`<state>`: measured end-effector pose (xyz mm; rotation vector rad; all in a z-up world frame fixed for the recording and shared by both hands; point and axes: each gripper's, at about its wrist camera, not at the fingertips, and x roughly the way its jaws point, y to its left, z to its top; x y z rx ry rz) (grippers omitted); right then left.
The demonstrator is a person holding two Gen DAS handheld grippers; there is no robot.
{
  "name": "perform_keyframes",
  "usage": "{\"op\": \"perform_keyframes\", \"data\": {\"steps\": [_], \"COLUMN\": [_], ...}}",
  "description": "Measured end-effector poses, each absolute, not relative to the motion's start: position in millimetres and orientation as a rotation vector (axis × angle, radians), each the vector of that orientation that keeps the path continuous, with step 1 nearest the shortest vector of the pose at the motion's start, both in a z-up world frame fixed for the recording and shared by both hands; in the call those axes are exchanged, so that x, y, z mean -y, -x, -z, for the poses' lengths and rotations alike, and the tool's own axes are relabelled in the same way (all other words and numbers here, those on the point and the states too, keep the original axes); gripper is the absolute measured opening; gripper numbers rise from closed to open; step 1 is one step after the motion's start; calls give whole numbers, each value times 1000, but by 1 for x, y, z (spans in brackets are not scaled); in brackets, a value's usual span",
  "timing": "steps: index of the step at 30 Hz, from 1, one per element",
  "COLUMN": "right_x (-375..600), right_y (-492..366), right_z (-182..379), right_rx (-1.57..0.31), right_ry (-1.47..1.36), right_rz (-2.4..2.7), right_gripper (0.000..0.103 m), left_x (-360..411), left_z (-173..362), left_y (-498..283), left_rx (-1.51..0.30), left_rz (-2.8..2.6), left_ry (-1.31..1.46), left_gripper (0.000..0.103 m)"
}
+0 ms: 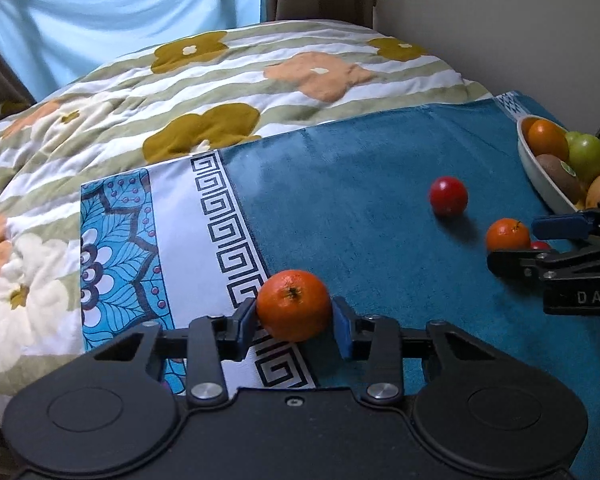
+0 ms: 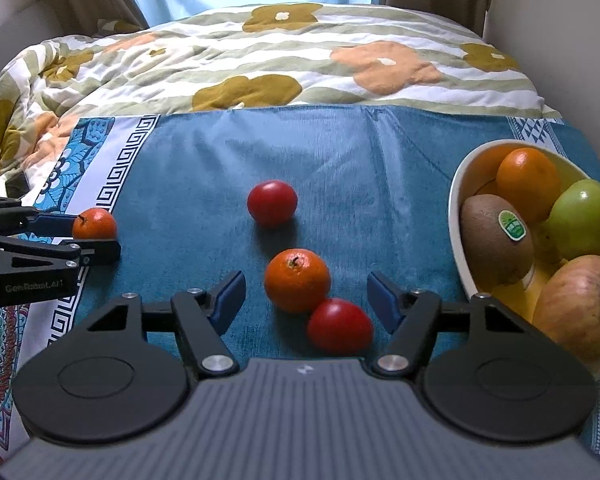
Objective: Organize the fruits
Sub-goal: 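Grasp a small tangerine with the left tool while the right tool grasps the other tangerine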
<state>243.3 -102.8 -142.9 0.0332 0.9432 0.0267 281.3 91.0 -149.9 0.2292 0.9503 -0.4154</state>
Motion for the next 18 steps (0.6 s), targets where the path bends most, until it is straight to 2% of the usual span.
{"op": "perform_keyframes", "data": {"steps": [12, 18], "right_x": [100, 96], "right_y": [-248, -252], "right_z": [146, 147], "right_rx": [-953, -959], "right_ry": [-5, 46], "right_rz": [-57, -86], "right_gripper": [71, 60], "left_x": [-100, -104], "left_z": [149, 147], "left_y": [-272, -262], "left_rx": [-960, -965], "left_rz": [372, 337], "left_ry": [-223, -196], "left_gripper": [43, 43]}}
